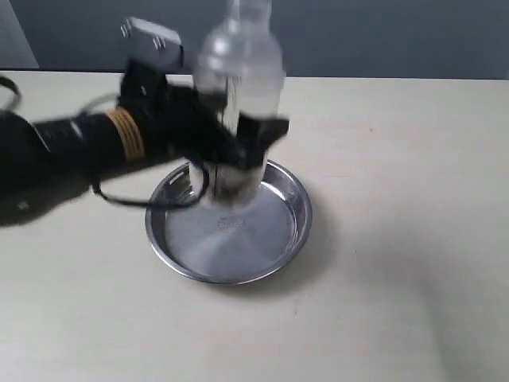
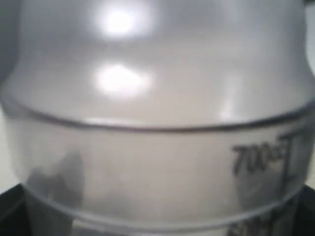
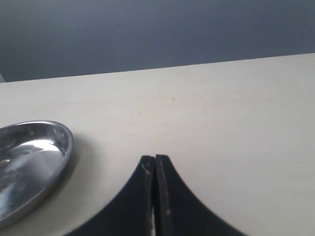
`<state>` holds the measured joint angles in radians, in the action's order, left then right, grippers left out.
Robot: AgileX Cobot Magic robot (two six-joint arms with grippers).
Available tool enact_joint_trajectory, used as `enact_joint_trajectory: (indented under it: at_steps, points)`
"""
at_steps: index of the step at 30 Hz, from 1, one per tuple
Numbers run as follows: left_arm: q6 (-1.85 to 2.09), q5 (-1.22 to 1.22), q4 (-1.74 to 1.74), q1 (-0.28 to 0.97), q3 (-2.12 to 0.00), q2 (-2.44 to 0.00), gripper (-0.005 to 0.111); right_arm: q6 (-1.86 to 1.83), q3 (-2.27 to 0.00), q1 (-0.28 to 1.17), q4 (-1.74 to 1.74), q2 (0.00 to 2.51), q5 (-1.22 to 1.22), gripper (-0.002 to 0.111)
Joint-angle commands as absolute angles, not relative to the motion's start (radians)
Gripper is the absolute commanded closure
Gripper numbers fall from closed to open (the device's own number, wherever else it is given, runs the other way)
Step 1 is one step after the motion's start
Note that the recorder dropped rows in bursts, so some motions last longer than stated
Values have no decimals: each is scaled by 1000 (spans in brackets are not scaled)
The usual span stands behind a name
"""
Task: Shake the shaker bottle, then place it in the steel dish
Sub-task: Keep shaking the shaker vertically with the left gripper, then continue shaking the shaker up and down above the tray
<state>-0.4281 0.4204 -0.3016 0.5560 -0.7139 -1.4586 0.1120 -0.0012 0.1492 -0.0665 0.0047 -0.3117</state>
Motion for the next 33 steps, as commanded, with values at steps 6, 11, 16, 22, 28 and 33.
enact_joint_trajectory:
  at_steps: [6,11,16,22,28,33]
  points:
    - [-470,609,-267,545,-704,-1523,106,108,0,151,-66,0,-305,109]
    - [-417,428,-311,521,-857,-1373,106,108,0,151,-66,0,-305,109]
    - [-515,502,-268,528,-699,-1572,106,110,0,151,-66,0,-305,109]
    - [-418,348,-293,531,-782,-1444,106,108,0,151,-64,0,-305,109]
    - [-481,467,-347,520,-791,-1368,106,108,0,151,-62,0,-305,109]
    - [-514,517,-330,528,-700,-1436,106,108,0,151,-62,0,-305,109]
